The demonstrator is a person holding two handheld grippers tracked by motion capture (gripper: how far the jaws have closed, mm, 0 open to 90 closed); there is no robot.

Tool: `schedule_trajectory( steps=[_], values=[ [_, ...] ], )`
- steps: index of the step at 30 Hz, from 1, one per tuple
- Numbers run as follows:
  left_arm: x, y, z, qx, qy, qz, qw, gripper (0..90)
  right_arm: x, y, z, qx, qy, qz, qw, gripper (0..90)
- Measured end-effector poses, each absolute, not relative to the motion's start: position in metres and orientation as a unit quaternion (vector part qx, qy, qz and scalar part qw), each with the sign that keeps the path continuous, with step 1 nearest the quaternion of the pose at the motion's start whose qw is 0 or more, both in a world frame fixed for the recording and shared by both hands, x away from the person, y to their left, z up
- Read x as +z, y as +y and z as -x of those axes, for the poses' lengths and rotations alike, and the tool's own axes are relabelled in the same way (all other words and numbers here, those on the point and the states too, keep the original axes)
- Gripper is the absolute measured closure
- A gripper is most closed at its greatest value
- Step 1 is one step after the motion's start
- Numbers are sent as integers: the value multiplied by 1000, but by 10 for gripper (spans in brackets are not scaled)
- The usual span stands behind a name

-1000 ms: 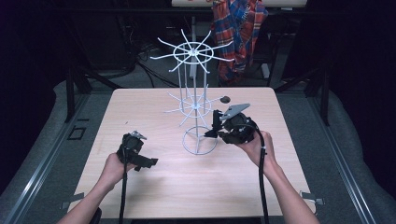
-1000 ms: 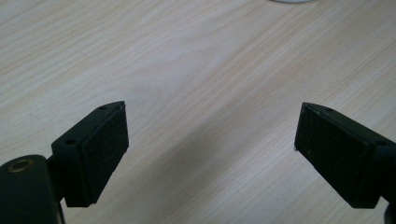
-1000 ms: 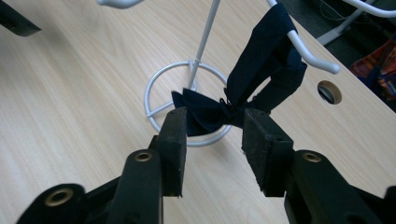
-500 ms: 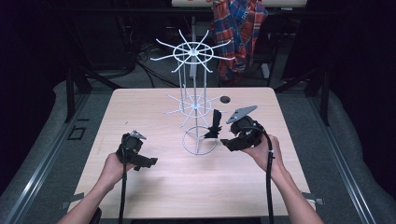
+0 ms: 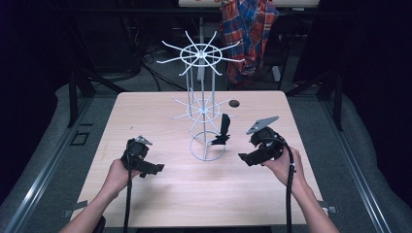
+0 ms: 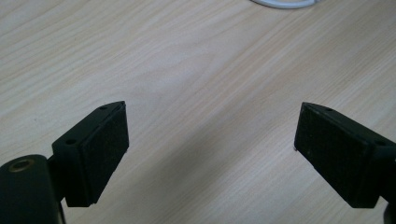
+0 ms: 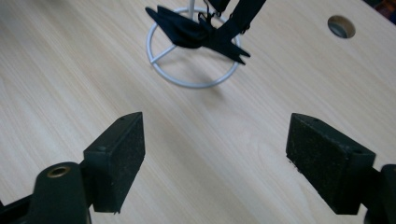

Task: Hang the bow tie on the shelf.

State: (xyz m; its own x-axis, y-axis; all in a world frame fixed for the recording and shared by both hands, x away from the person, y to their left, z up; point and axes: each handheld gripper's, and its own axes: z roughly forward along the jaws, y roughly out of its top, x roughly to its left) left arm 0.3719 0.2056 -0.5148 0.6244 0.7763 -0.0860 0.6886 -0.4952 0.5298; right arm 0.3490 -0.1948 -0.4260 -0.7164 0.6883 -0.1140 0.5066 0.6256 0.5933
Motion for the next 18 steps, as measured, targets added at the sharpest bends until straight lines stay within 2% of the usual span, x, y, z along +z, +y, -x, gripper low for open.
schedule_trajectory(
  steps=[13, 18],
  values=[
    [-513, 206, -371, 89, 420, -862, 270, 102, -474, -222, -341, 224, 894, -366, 129, 150],
    [-504, 208, -368, 123, 419, -848, 301, 102, -493, -230, -337, 203, 897, -375, 117, 117]
  ],
)
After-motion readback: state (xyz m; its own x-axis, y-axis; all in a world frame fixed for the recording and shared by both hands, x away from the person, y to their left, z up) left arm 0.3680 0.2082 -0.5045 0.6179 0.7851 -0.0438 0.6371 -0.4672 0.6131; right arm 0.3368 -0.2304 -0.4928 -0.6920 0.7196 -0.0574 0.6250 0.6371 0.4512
